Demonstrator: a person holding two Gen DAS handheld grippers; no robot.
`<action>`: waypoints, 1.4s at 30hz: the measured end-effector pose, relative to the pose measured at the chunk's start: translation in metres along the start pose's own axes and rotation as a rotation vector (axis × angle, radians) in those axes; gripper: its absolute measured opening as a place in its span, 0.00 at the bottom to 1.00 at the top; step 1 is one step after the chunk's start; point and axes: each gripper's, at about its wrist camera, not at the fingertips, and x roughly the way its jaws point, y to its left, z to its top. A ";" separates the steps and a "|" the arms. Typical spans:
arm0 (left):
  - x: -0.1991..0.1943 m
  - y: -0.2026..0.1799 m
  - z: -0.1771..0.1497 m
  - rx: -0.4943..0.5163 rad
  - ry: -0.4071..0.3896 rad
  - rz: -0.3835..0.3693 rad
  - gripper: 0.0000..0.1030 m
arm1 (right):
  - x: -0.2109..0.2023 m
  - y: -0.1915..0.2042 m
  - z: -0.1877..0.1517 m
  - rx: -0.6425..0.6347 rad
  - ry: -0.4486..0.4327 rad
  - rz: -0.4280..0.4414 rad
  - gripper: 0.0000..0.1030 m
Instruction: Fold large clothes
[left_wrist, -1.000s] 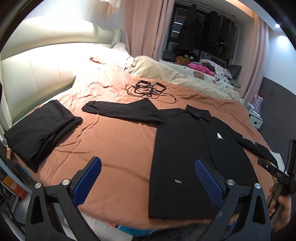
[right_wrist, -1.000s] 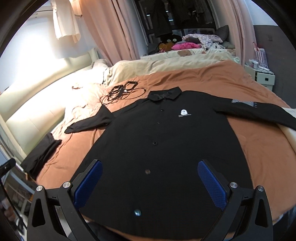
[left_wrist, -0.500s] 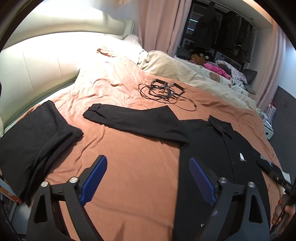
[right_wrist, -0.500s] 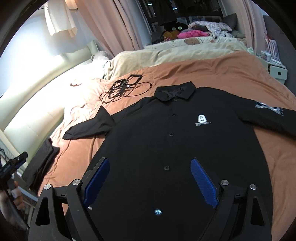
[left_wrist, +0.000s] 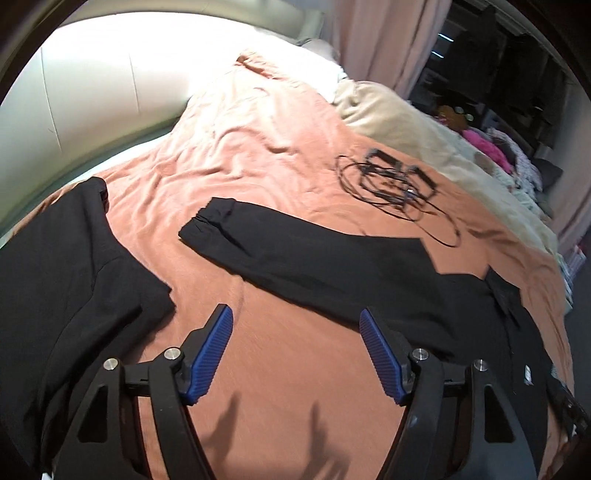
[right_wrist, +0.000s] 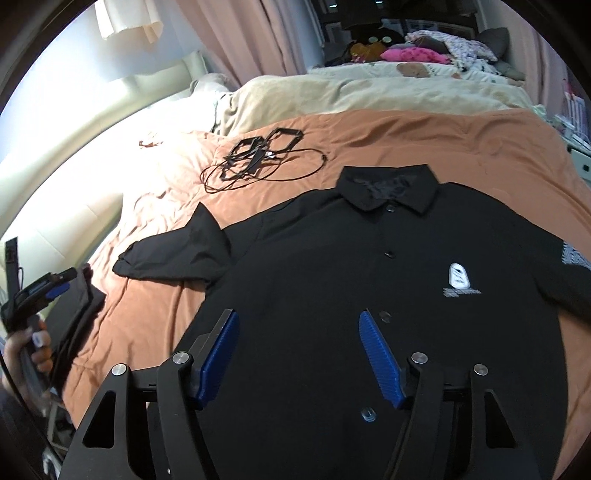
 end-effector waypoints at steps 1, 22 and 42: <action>0.008 0.002 0.003 -0.002 0.009 0.005 0.70 | 0.006 0.002 0.003 -0.005 0.003 0.003 0.62; 0.172 0.048 0.030 -0.124 0.132 0.127 0.45 | 0.139 0.035 0.024 -0.006 0.132 0.037 0.31; 0.037 -0.034 0.104 0.094 -0.136 -0.027 0.05 | 0.237 0.073 0.017 0.157 0.293 0.193 0.02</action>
